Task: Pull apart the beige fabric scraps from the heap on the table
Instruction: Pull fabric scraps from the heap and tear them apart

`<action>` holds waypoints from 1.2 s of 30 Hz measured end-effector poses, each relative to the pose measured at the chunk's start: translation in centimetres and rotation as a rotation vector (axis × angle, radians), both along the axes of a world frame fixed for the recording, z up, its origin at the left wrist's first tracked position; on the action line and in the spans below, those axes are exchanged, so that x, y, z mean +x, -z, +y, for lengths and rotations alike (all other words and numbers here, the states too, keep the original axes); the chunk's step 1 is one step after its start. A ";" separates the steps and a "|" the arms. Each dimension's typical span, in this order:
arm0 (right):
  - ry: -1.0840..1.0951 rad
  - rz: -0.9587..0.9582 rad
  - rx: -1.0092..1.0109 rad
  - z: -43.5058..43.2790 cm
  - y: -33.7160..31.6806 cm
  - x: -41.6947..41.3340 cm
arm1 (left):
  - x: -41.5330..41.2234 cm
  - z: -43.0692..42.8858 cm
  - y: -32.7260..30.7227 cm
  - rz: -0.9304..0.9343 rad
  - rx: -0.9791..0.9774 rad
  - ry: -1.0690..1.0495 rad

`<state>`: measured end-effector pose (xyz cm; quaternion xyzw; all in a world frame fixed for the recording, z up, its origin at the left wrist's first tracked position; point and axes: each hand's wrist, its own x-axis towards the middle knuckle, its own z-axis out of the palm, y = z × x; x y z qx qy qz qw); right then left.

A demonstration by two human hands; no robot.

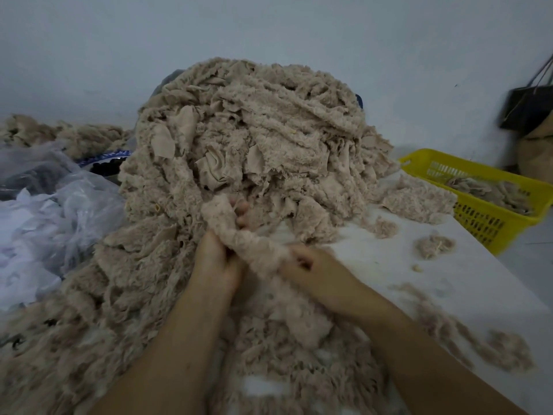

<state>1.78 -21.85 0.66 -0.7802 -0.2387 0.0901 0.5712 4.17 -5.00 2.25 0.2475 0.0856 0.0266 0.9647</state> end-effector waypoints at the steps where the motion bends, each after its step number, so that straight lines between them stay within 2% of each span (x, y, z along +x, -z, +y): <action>1: 0.085 0.156 0.235 -0.4 -0.6 0.1 | 0.1 0.0 0.2 0.012 0.104 -0.023; 3: 0.132 0.474 0.620 -1.5 -1.0 0.9 | -0.1 -0.3 0.5 0.001 0.367 -0.038; 4: 0.111 0.574 0.721 -1.9 -1.0 1.2 | -0.4 -0.6 0.7 -0.040 0.541 -0.037; 7: 0.088 0.716 0.835 -2.2 -0.8 1.5 | -1.4 -2.3 1.2 -0.224 1.106 0.020; 9: 0.108 0.713 0.848 -2.2 -0.6 1.8 | -1.9 -3.4 1.2 -0.301 1.285 0.138; 11: 0.116 0.711 0.863 -2.3 -0.6 1.9 | -2.0 -4.0 1.0 -0.282 1.424 0.204; 15: 0.021 0.643 0.848 -2.4 -0.2 2.0 | -1.7 -3.9 1.4 -0.244 1.403 0.141; 19: 0.178 0.559 0.749 -2.0 0.4 2.3 | -1.5 -3.7 1.8 -0.133 1.162 0.078; 22: 0.184 0.295 0.440 -1.3 0.7 1.6 | -1.2 -3.7 1.8 -0.054 0.877 0.092; 24: 0.162 0.050 0.191 -0.6 0.6 1.1 | -1.3 -3.9 1.8 -0.079 0.805 0.150; 27: 0.209 -0.207 -0.008 -0.3 1.1 1.5 | -1.5 -4.3 2.3 -0.157 0.877 0.236; 31: 0.426 -0.134 -0.205 -1.8 1.7 2.2 | -2.0 -4.6 2.1 -0.269 1.075 0.323; 34: 0.369 -0.187 -0.366 -1.8 1.7 2.1 | -1.5 -4.6 2.2 -0.286 1.330 0.220; 36: 0.314 -0.212 -0.358 -1.1 1.5 1.8 | -1.2 -4.3 2.4 -0.268 1.364 0.100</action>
